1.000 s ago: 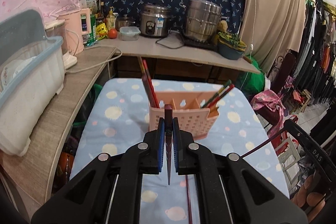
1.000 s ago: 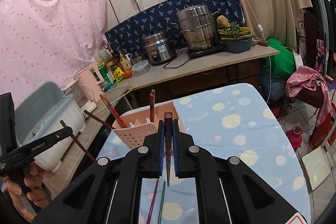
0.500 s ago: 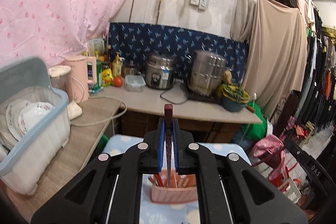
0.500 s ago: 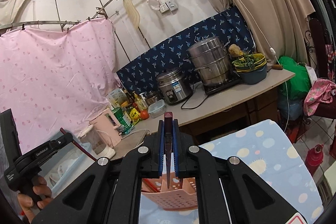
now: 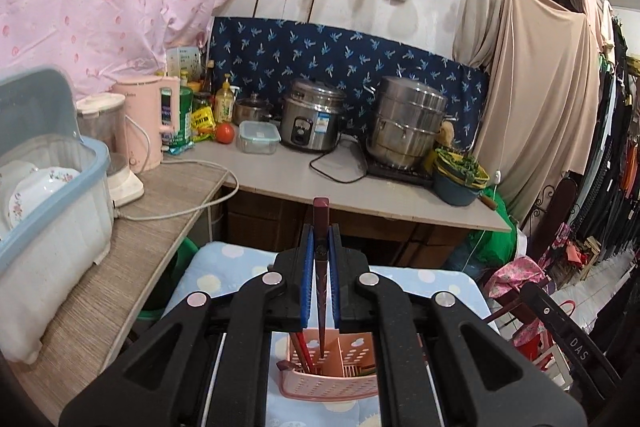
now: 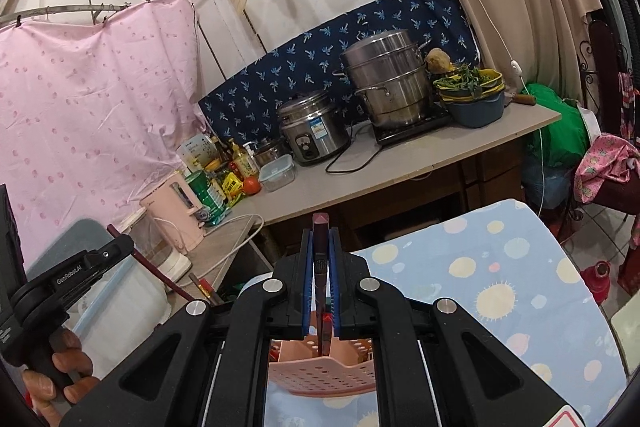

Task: Organize utensils
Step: 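Lift both red chopsticks into the pink basket and open both tools, then move both open tools down to the last red and green chopsticks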

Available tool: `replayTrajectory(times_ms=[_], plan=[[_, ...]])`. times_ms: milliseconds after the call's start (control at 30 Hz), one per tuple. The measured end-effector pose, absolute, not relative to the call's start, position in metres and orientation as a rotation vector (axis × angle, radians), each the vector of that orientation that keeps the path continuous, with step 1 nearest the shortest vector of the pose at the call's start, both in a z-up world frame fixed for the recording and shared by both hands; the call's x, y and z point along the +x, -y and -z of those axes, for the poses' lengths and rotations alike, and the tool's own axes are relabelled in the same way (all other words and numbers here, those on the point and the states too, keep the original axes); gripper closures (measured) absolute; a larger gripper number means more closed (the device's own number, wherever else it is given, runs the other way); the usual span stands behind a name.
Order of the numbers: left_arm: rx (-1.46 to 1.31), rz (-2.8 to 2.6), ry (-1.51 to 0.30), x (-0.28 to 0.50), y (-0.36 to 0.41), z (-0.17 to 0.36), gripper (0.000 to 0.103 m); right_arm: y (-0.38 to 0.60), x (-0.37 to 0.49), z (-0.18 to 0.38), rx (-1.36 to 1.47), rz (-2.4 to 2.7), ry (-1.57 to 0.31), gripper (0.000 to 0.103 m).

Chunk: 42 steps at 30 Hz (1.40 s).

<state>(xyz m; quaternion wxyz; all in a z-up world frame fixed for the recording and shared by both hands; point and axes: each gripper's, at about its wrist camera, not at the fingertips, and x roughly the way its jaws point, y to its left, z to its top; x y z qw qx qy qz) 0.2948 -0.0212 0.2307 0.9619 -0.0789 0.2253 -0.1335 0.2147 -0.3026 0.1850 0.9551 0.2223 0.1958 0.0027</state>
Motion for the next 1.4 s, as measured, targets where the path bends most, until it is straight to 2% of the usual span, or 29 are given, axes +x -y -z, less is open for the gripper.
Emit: replayTrajectory(times_ms=[333,400,500,633,767,1400], plan=[[-0.145,0.284,-0.536,0.3,0.03,-0.206,0.095,0.294,0.22,-0.173,0.444,-0.009,-0.437,0.095],[-0.149,0.281,-0.548,0.3,0.029,-0.204,0.086,0.295,0.217,-0.174,0.449,-0.005,-0.429,0.089],[-0.148,0.272,-0.547,0.297,0.03,-0.203,0.071,0.296,0.213,-0.177,0.46,-0.009,-0.423,0.088],[-0.146,0.267,-0.55,0.293,0.03,-0.201,0.068,0.294,0.208,-0.178,0.458,-0.019,-0.419,0.088],[-0.132,0.251,-0.552,0.288,0.031,-0.2,0.058,0.29,0.202,-0.179,0.445,-0.024,-0.418,0.085],[-0.08,0.256,-0.554,0.25,0.033,-0.189,0.049,0.27,0.153,-0.16,0.387,-0.049,-0.459,0.084]])
